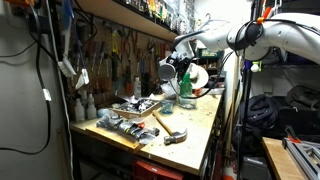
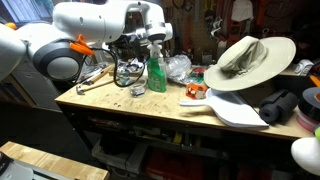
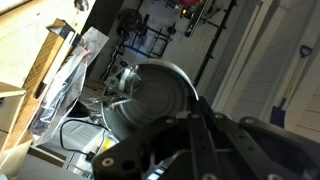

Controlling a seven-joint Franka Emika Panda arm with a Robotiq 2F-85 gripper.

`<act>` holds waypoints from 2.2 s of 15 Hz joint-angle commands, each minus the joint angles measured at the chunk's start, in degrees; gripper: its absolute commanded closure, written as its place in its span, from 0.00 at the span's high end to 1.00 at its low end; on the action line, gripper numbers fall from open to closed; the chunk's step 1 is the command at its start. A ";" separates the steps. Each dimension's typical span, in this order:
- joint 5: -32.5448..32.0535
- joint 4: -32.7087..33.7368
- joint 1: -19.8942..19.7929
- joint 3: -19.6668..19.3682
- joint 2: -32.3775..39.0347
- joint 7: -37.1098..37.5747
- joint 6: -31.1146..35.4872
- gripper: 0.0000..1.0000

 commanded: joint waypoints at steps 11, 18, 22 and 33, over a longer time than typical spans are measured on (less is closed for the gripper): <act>2.36 1.81 -1.21 1.69 2.46 2.50 -0.50 0.01; 2.03 0.05 -4.21 8.17 3.16 5.62 -0.22 0.01; 2.90 1.84 -3.50 6.75 3.76 6.60 -0.04 0.01; 2.73 2.48 -4.42 8.76 4.60 9.34 1.61 0.01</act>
